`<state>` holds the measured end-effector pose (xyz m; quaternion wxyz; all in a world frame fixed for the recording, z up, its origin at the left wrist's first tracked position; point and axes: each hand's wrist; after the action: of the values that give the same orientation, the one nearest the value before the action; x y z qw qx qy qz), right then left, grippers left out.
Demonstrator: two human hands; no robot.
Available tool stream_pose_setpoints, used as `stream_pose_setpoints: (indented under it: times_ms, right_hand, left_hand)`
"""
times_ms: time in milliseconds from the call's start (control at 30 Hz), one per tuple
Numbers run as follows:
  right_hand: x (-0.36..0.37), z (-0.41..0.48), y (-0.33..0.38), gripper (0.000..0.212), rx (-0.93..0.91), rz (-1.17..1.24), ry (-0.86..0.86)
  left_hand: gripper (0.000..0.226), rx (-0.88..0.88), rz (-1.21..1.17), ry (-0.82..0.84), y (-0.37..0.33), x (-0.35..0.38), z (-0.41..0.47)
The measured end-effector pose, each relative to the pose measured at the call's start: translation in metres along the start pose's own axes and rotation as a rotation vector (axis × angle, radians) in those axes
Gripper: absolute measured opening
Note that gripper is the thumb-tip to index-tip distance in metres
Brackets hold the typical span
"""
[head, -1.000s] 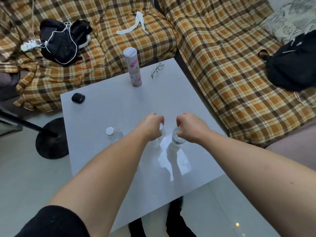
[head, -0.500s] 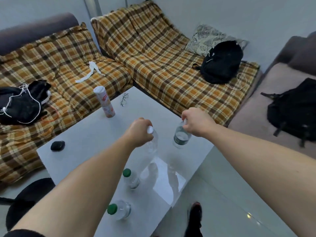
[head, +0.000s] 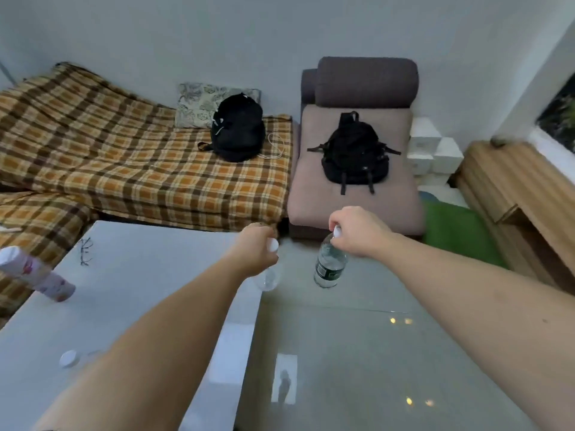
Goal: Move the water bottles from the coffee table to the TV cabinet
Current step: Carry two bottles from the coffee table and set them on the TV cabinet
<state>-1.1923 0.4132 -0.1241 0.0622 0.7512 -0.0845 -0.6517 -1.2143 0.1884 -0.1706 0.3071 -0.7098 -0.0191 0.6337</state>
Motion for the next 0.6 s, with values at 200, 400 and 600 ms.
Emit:
stream_pose_setpoints:
  times_ms: [200, 400, 600]
  right_hand:
    - [-0.010, -0.095, -0.118, 0.016, 0.238, 0.099, -0.089]
    - [-0.015, -0.230, -0.242, 0.014, 0.577, 0.164, -0.156]
    - [-0.015, -0.389, -0.323, 0.014, 0.888, 0.157, -0.223]
  left_hand:
    - [0.028, 0.251, 0.072, 0.155, -0.126, 0.059, 0.013]
    - [0.020, 0.538, 0.072, 0.299, -0.285, 0.138, 0.005]
    - [0.015, 0.874, 0.059, 0.442, -0.442, 0.205, -0.038]
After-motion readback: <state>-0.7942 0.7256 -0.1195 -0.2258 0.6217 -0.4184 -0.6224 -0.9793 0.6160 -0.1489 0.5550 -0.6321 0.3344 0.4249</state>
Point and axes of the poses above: each hand's wrist, its own z-axis towards the middle knuckle, its own x-axis out of the palm, y = z × x, and after that the axes turned 8 degrees about x, right-handed
